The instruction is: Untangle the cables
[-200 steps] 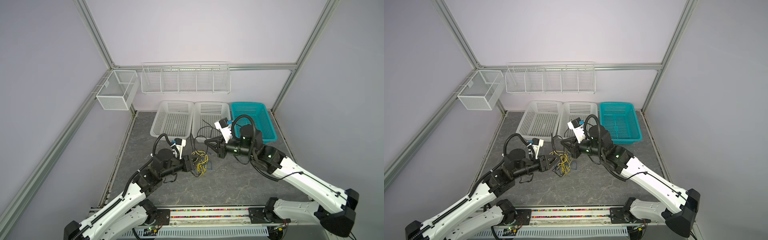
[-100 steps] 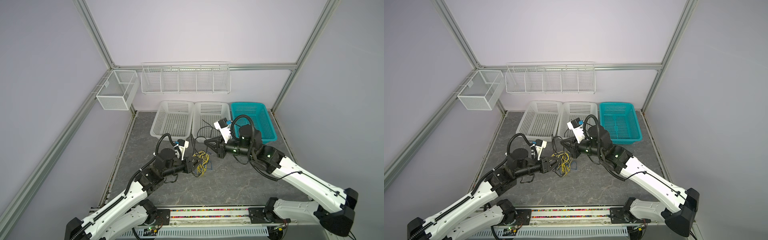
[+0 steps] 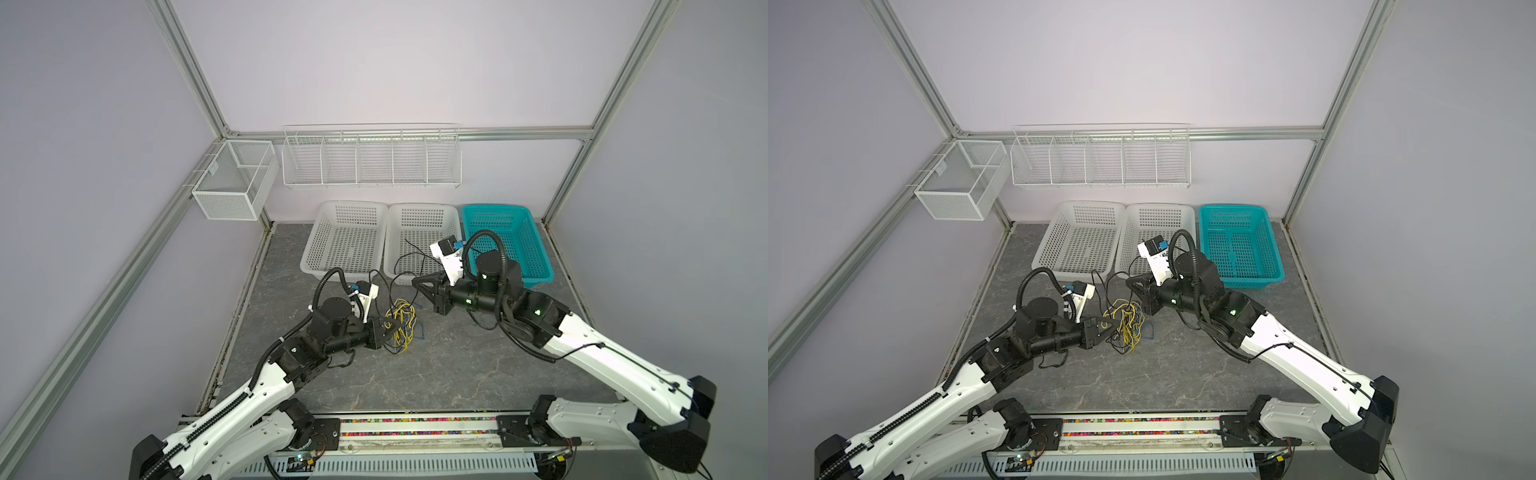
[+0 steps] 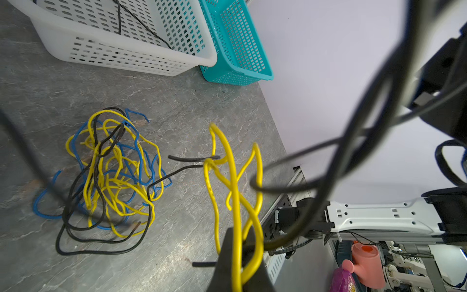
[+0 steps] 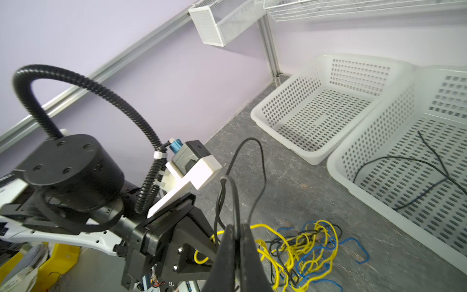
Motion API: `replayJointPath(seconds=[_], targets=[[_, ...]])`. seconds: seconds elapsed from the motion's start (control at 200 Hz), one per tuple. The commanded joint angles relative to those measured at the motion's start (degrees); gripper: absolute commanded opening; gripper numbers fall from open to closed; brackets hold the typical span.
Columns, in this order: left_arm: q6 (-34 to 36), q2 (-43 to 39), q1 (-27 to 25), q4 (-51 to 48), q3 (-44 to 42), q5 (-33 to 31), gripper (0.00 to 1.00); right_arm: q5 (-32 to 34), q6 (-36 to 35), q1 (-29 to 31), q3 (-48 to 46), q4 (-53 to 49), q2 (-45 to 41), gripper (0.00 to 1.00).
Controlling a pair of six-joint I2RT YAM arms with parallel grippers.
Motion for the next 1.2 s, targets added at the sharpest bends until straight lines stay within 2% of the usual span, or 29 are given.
replayJointPath(seconds=[0.0, 0.13, 0.37, 0.57, 0.66, 0.735, 0.845, 1.005, 1.04, 1.09, 1.14, 1.195], targets=[[0.9, -0.3, -0.2, -3.1, -2.5, 0.0, 0.0, 7.9, -1.8, -0.8, 3.4, -2.5, -2.1, 0.07], [0.8, -1.3, -0.2, -3.3, -5.4, -0.3, 0.0, 11.2, -0.4, -5.3, 5.8, -7.4, -1.8, 0.06], [2.1, -1.4, -0.2, -5.4, -9.3, -2.6, 0.0, 6.2, 6.2, -20.6, 8.3, -13.1, -2.8, 0.06], [2.4, -0.4, -0.2, -5.6, -11.3, -4.5, 0.0, 2.7, 8.7, -29.6, 11.5, -15.6, -4.2, 0.06], [2.5, 0.7, -0.2, -4.7, -11.6, -4.2, 0.0, 1.8, 8.8, -30.3, 12.7, -16.2, -3.8, 0.06], [2.5, 1.5, -0.1, -3.8, -11.6, -3.8, 0.0, -1.7, 9.8, -30.3, 11.4, -13.7, -3.9, 0.06], [2.6, 1.8, -0.2, -3.2, -11.2, -3.3, 0.08, -6.3, 10.3, -30.1, 10.4, -12.0, -3.3, 0.06], [3.1, 0.9, -0.2, -4.7, -10.7, -4.2, 0.14, -2.5, 7.8, -30.1, 12.0, -15.4, -4.0, 0.06], [3.1, 0.7, -0.2, -5.1, -10.7, -4.6, 0.13, -1.2, 7.1, -30.2, 12.9, -16.7, -4.1, 0.06], [3.2, 0.5, -0.2, -5.4, -10.8, -4.9, 0.06, -0.5, 7.0, -30.2, 13.5, -17.6, -4.3, 0.06], [3.1, 0.4, -0.2, -5.3, -11.0, -4.9, 0.0, -1.9, 7.2, -30.1, 13.3, -17.0, -4.5, 0.06], [2.9, 0.2, -0.2, -5.1, -10.9, -4.9, 0.0, -4.4, 7.7, -30.1, 13.2, -16.7, -4.3, 0.06]])
